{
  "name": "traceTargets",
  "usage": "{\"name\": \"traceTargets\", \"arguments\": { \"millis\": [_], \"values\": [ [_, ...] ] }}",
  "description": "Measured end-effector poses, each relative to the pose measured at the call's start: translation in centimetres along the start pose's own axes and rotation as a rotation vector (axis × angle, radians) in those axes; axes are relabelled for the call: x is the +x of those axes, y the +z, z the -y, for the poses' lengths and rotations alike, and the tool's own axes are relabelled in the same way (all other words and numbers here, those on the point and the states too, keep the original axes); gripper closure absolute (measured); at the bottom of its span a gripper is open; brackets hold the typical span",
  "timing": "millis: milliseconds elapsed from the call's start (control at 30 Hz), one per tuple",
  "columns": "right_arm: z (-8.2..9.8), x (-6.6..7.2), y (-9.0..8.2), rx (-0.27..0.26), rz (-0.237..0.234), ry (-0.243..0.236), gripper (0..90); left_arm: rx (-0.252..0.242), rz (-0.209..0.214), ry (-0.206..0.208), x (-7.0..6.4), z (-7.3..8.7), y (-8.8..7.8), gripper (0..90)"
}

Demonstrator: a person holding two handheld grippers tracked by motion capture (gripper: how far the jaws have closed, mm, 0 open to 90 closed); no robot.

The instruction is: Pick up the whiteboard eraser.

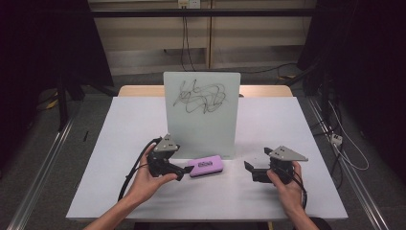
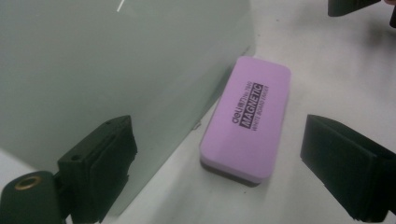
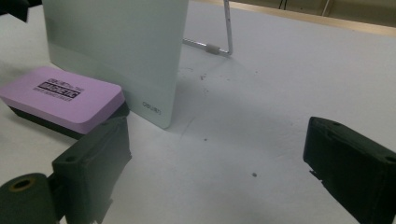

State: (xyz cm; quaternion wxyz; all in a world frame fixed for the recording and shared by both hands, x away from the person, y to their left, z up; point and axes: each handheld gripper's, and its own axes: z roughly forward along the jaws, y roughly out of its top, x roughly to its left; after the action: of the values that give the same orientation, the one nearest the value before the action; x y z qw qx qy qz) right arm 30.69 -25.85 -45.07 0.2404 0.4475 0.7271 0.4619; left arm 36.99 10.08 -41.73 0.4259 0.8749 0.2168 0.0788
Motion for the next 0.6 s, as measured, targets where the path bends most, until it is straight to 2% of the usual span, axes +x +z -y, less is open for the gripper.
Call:
{"name": "traceTargets", "arguments": {
  "millis": [100,233,300,333,367,467,533,567,600],
  "values": [
    [0.1,0.0,-0.2,0.002,-0.015,0.015,7.0,0.02,0.023,0.013,-0.4,-0.5,0.7,10.6],
    [0.2,0.0,-0.4,-0.002,-0.02,0.004,7.0,0.071,0.044,0.044,-0.7,-1.1,1.7,12.0],
    [0.2,0.0,-0.4,0.0,-0.014,-0.007,7.0,0.08,0.051,0.054,-0.8,-1.2,2.0,12.0],
    [0.2,0.0,-0.4,0.001,-0.014,-0.006,7.0,0.087,0.073,0.07,-0.9,-1.5,2.4,12.1],
    [0.2,0.0,-0.3,0.001,-0.016,-0.006,7.0,0.081,0.075,0.07,-1.0,-1.7,2.7,12.3],
    [0.2,0.0,-0.2,0.003,-0.015,-0.01,7.0,0.123,0.076,0.108,-1.4,-2.4,3.4,13.6],
    [0.2,0.1,-0.1,0.007,-0.016,-0.012,7.0,0.115,0.086,0.115,-1.5,-2.6,3.7,16.5],
    [0.2,0.2,-0.1,0.009,-0.015,-0.017,7.0,0.13,0.085,0.145,-1.8,-3.0,3.9,17.0],
    [0.2,0.2,-0.1,0.01,-0.013,-0.025,7.0,0.128,0.089,0.147,-1.9,-3.2,4.1,17.2]
  ]
}}
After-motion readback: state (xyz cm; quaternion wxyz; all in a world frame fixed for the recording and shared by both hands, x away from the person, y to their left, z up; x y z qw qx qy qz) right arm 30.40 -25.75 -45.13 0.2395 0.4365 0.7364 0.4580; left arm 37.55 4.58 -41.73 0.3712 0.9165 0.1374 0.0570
